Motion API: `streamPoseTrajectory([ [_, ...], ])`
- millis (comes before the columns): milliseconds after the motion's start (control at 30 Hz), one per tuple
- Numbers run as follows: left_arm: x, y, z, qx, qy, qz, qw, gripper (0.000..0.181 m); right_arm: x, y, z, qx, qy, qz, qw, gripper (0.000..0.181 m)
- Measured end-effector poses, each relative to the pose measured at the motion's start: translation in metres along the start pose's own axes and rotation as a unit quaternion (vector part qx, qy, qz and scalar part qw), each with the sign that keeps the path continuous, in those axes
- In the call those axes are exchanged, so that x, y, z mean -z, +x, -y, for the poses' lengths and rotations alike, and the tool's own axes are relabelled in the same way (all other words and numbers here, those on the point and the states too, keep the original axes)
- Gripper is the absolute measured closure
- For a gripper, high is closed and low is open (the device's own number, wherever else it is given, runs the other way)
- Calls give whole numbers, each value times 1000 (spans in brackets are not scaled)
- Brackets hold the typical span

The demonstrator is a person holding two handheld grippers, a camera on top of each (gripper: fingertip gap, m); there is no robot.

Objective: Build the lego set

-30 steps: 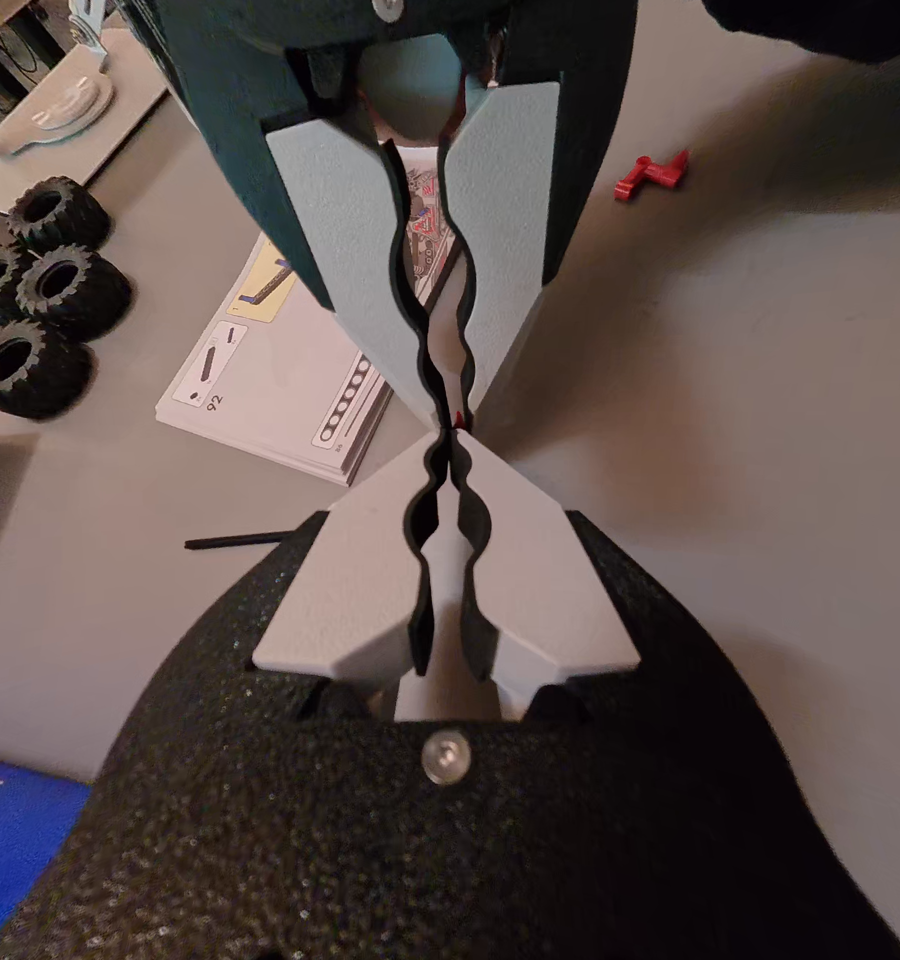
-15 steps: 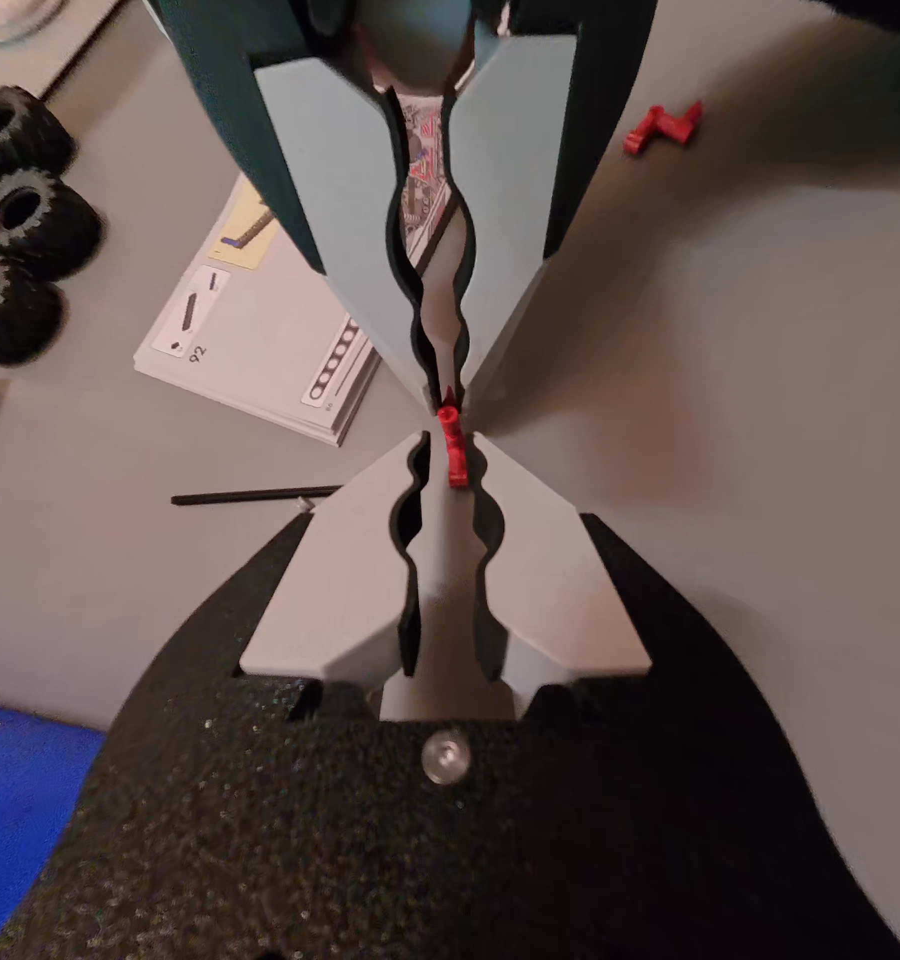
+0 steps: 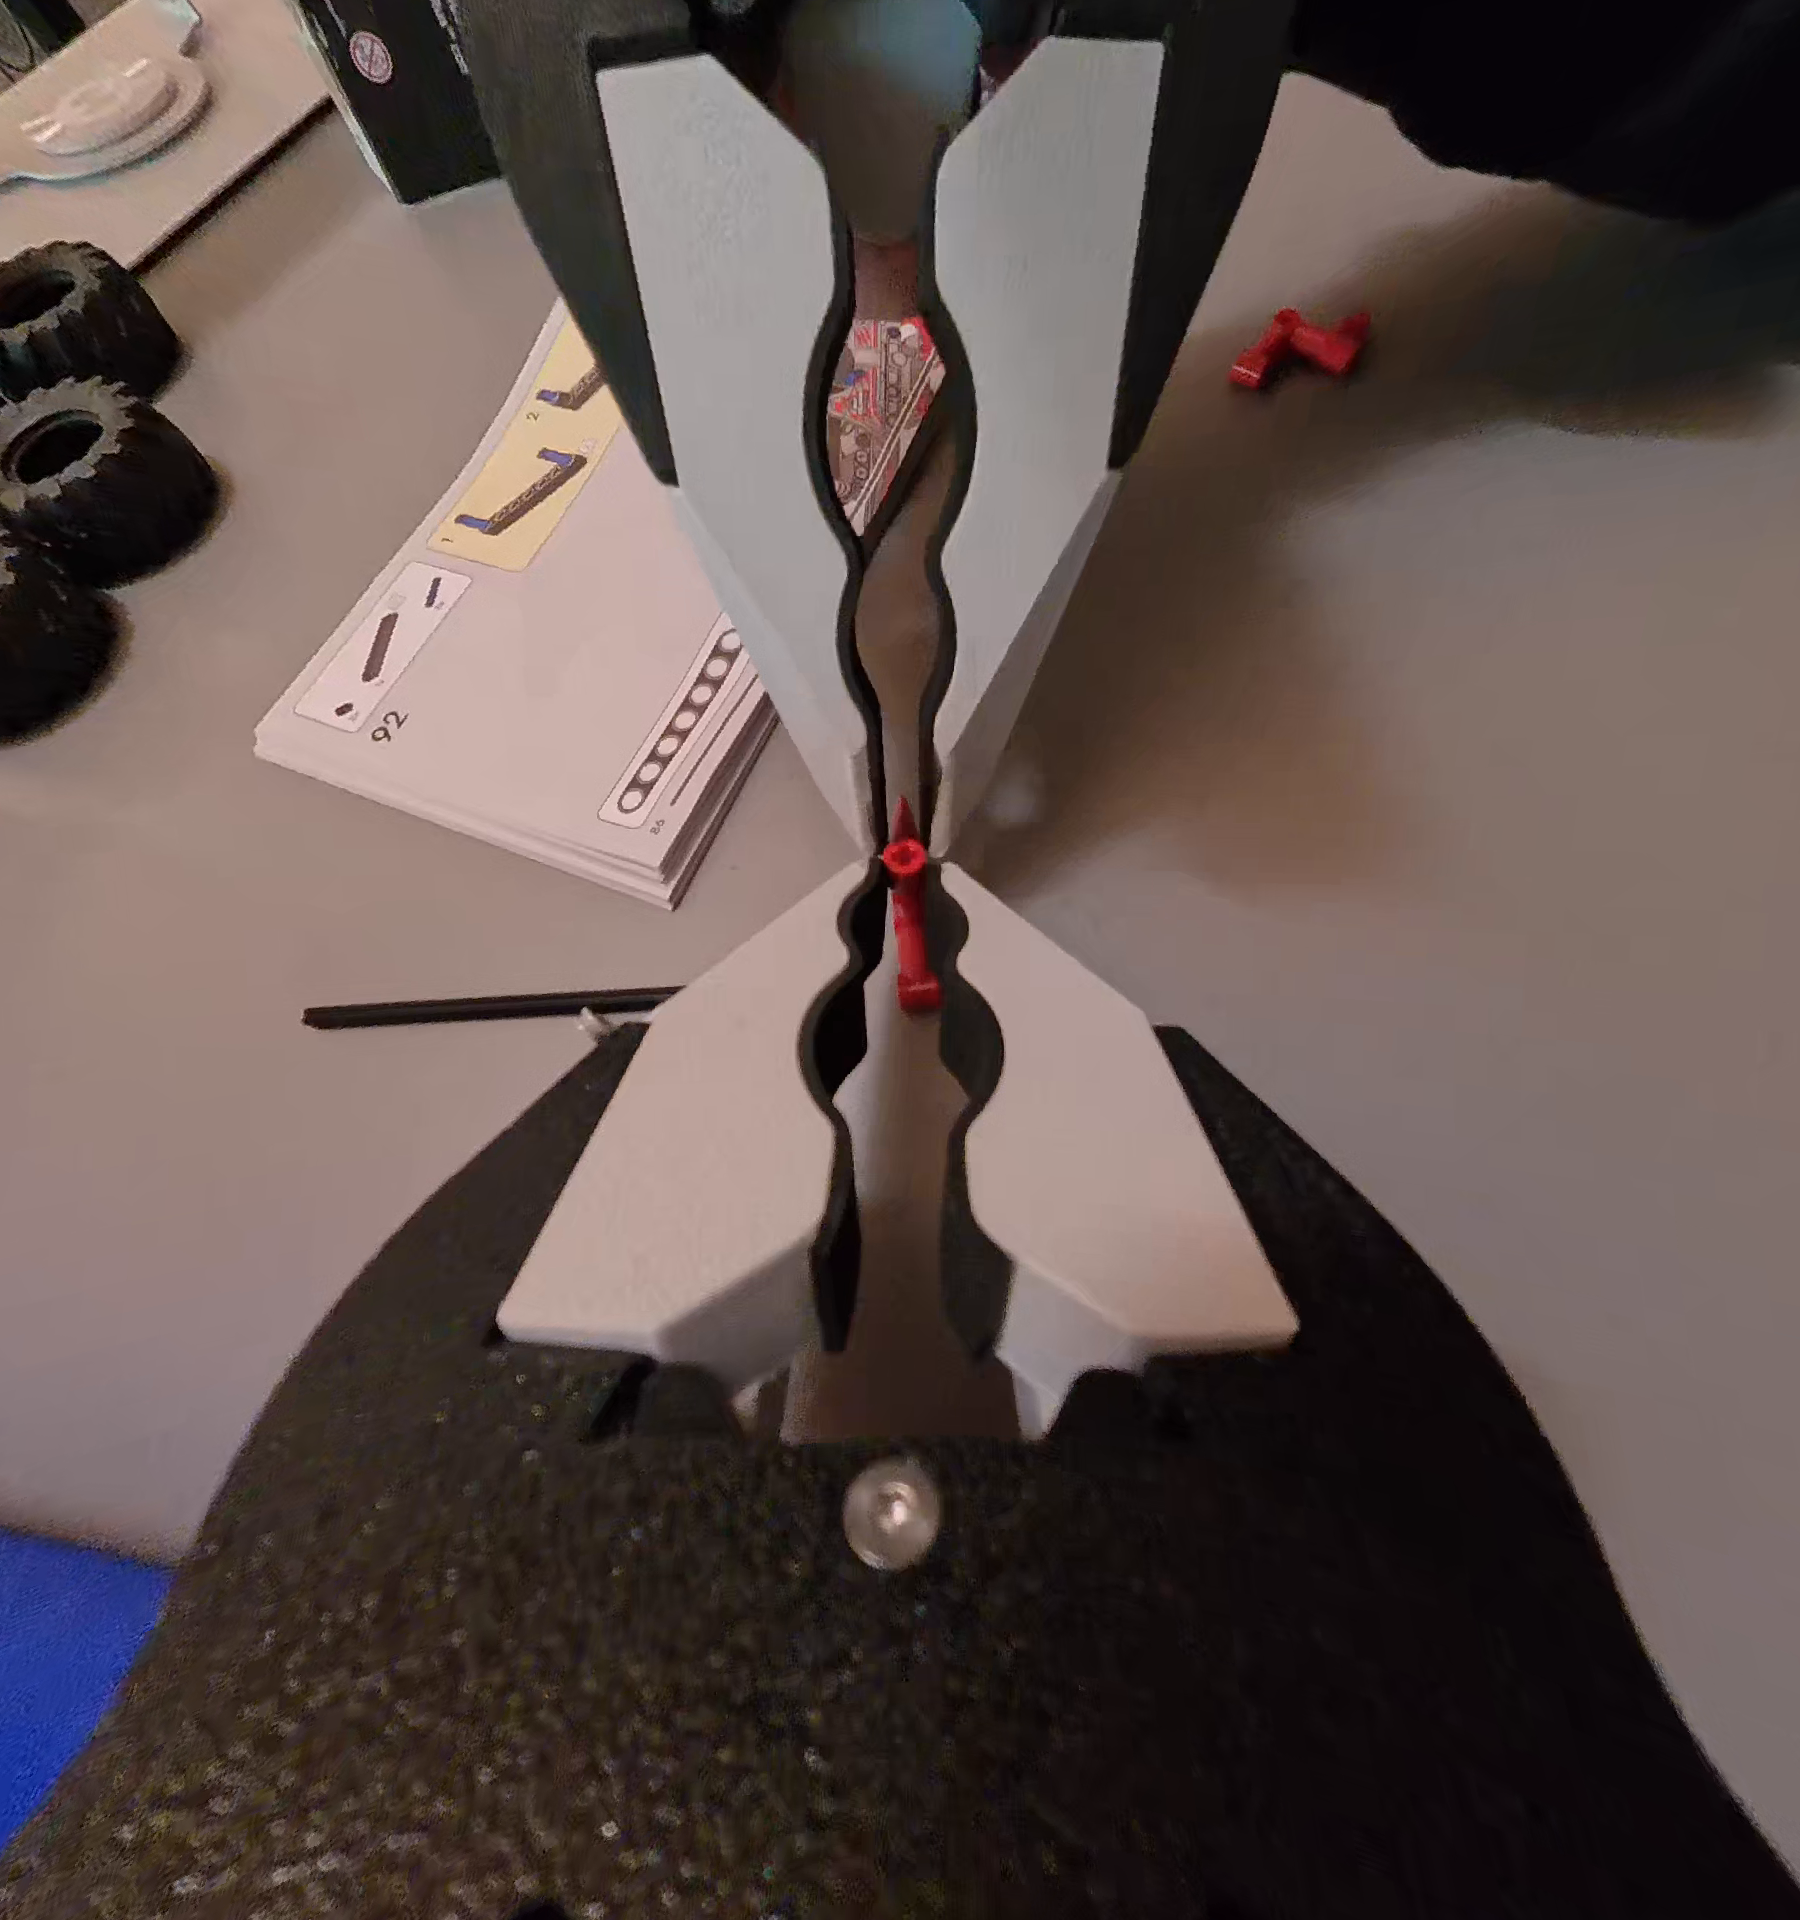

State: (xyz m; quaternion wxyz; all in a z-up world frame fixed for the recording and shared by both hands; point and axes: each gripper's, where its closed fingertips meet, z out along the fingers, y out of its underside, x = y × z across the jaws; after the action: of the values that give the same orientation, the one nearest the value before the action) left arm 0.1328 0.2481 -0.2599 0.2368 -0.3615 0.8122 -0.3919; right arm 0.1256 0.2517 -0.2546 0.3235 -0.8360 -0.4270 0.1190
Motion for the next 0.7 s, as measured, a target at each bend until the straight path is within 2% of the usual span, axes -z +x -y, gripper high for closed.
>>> streamPoseTrajectory([
  [133, -1, 0, 0, 9, -2, -8, 1000, 177, 6, 2, 7, -11, 39, 2, 999, 179],
  [433, 0, 1, -1, 16, 0, -17, 1000, 177, 4, 1, 6, 1, 31, 3, 1000, 181],
  [533, 0, 1, -1, 13, 0, -14, 1000, 177, 12, 5, 11, -9, 61, -10, 998, 181],
  [700, 0, 1, -1, 11, 0, -14, 1000, 176, 2, -2, 7, 7, 39, 0, 999, 181],
])
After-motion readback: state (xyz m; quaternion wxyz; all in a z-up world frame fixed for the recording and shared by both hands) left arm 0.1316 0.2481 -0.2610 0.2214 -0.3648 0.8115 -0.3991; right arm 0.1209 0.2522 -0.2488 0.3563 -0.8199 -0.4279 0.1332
